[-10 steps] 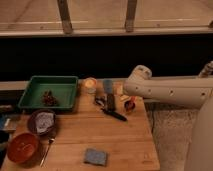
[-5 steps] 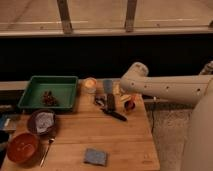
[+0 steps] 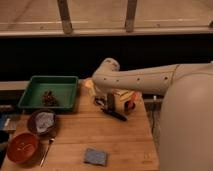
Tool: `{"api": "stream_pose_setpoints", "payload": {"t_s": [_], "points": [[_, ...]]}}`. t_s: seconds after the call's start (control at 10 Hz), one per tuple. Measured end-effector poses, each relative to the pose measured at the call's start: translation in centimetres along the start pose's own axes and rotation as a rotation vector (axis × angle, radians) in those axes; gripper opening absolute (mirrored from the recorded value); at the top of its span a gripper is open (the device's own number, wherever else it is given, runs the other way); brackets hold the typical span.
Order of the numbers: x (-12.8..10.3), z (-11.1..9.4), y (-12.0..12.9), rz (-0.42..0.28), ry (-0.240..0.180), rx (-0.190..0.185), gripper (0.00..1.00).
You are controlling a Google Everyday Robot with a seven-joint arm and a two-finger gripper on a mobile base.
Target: Wipe tray with towel
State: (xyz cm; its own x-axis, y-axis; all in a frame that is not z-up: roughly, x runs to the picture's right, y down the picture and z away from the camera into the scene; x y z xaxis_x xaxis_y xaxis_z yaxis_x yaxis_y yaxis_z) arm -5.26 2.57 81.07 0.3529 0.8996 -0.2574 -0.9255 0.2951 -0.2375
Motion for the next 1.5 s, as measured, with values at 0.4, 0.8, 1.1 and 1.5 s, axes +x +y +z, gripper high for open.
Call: {"api": "stream_pose_setpoints", "payload": {"t_s": [0.4, 0.8, 1.1, 1.5], "points": [[-0.1, -0.1, 3.5, -0.029, 0.008, -0.036, 0.7], [-0.1, -0.2, 3.6, -0.03, 0.006, -0.04, 0.7], [-0.2, -0.3, 7.0, -0.153, 0.004, -0.059, 0.7], [2.5, -1.0, 17.6, -0.396, 0.008, -0.094, 0.7]]}}
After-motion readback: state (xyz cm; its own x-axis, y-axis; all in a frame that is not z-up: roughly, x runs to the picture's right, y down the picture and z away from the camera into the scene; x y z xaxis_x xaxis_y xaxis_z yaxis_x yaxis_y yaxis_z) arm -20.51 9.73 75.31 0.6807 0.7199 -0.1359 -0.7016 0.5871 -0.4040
